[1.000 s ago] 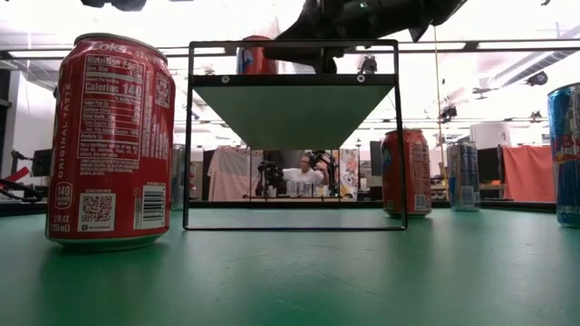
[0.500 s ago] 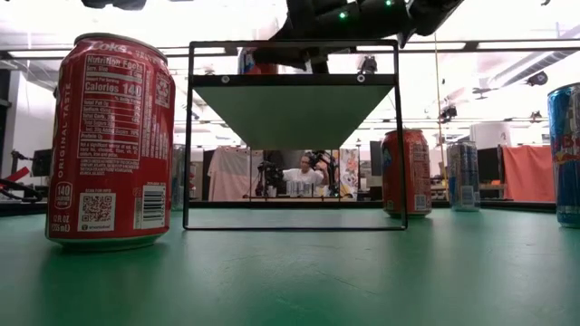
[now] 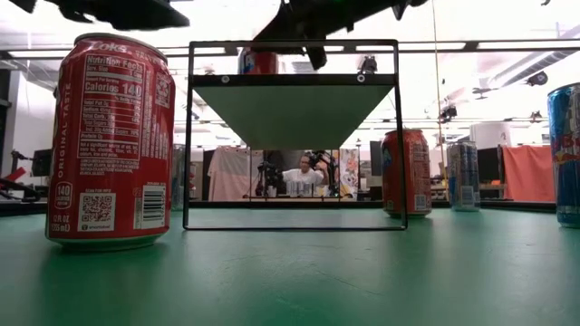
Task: Place canned beverage on shelf
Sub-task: Put the orange can on the shelf
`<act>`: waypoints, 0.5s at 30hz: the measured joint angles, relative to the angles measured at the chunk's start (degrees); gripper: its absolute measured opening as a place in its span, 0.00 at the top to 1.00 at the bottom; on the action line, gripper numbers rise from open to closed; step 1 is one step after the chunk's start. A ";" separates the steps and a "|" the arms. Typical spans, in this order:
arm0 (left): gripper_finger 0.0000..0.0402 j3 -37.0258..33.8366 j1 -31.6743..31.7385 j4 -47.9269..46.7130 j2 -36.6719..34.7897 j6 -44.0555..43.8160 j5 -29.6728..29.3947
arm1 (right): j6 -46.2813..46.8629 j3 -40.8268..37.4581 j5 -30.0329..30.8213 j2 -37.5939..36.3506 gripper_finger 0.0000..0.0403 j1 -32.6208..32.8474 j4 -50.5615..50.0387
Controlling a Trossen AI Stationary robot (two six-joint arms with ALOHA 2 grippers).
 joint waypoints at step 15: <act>1.00 -8.16 17.80 21.51 6.36 -0.39 12.79 | 3.00 14.30 0.26 -0.02 0.98 2.25 -19.00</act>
